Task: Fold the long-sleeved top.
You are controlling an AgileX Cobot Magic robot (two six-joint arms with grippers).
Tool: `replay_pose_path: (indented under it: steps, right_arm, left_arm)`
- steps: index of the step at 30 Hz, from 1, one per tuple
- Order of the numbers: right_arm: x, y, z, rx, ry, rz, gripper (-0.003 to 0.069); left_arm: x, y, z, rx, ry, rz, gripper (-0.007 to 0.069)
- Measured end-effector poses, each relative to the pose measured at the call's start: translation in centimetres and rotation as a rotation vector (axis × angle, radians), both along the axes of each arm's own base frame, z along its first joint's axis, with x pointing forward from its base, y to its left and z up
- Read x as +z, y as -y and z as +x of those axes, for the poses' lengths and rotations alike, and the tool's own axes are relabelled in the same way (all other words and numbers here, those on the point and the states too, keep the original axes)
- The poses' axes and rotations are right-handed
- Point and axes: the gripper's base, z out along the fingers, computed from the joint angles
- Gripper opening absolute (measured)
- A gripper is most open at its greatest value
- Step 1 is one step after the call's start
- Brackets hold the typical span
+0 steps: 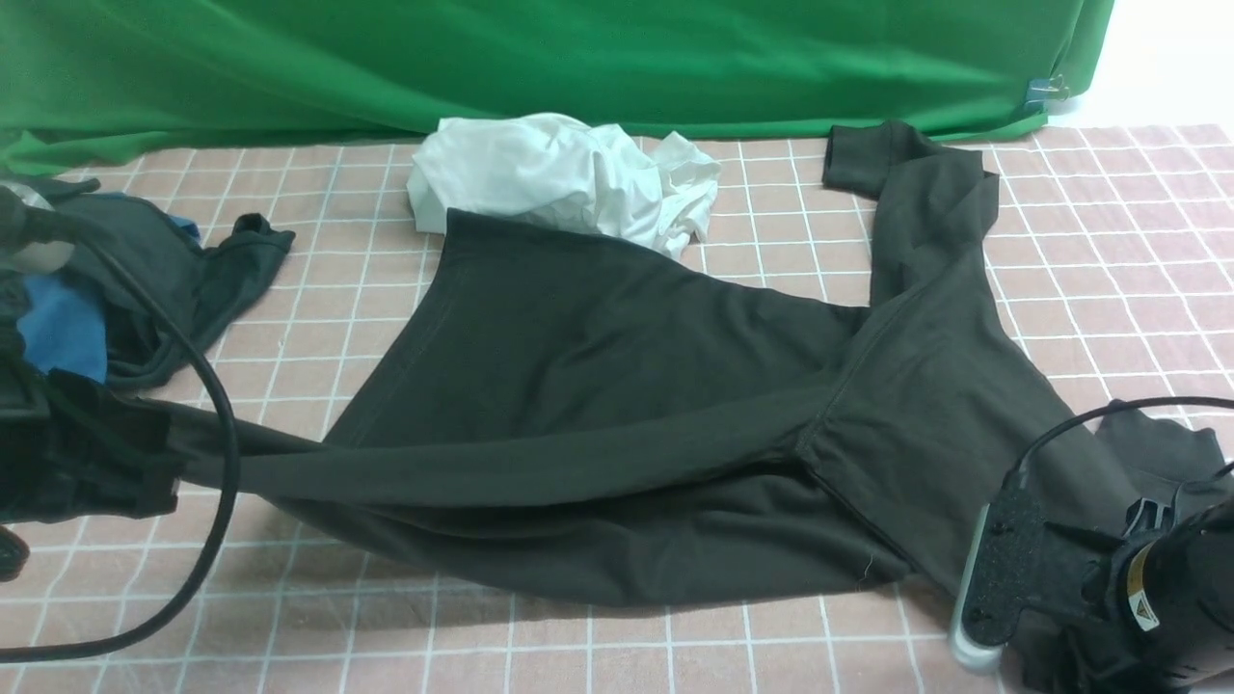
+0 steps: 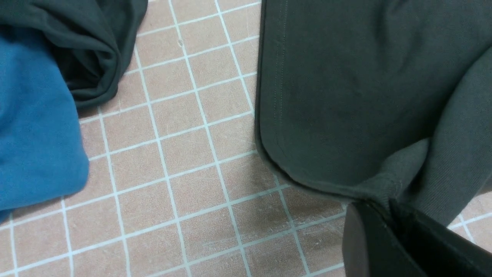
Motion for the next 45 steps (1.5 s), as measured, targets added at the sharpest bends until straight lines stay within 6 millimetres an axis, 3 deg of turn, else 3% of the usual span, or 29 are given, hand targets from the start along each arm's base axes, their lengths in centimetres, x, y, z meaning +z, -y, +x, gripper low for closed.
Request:
replay_pose_path:
  steps: [1, 5, 6, 11, 12, 14, 18, 26, 31, 34, 38, 45]
  right_arm:
    - [0.0, 0.0, -0.1, -0.006, -0.008, 0.0, 0.0158]
    - [0.9, -0.6, -0.1, -0.054, -0.066, -0.021, 0.0046]
    - [1.1, -0.7, -0.1, -0.056, -0.071, -0.022, 0.0043]
    - [6.6, -2.9, -1.9, -0.226, -0.17, 0.002, 0.0034]
    - [6.9, -3.0, -2.0, -0.232, -0.172, 0.009, 0.0034]
    - [9.0, -3.9, -3.5, -0.281, -0.161, 0.112, 0.0034]
    - [11.0, -5.3, -6.9, -0.339, -0.242, 0.296, 0.0034]
    - [13.8, -6.7, -14.1, -0.134, -0.371, 0.469, 0.0034]
    - [14.4, -6.4, -15.5, -0.099, -0.391, 0.484, 0.0034]
    - [14.9, -7.0, -16.9, -0.038, -0.513, 0.543, 0.0034]
    - [16.7, -8.0, -20.0, 0.22, -0.761, 0.715, 0.0034]
    - [17.1, -8.2, -20.8, 0.289, -0.813, 0.75, 0.0034]
  left_arm:
    - [0.0, 0.0, 0.0, 0.0, 0.0, 0.0, 0.0035]
    - [0.0, 0.0, 0.0, 0.0, 0.0, 0.0, 0.0035]
    - [0.0, 0.0, 0.0, 0.0, 0.0, 0.0, 0.0035]
    - [0.1, 0.0, 0.1, 0.002, 0.014, 0.0, 0.0035]
    - [0.1, 0.0, 0.1, 0.002, 0.017, 0.002, 0.0035]
    - [0.1, -0.1, 0.2, 0.003, 0.023, 0.016, 0.0035]
    - [0.1, -0.3, 0.2, 0.002, 0.024, 0.041, 0.0035]
    - [0.2, -0.3, 0.3, 0.004, 0.042, 0.045, 0.0035]
    - [0.4, -0.4, 0.5, 0.008, 0.075, 0.046, 0.0035]
    - [0.4, -0.4, 0.5, 0.008, 0.076, 0.046, 0.0035]
    - [0.8, -0.4, 0.1, 0.008, 0.097, 0.046, 0.0035]
    - [0.8, -0.4, -0.5, 0.004, 0.074, 0.047, 0.0035]
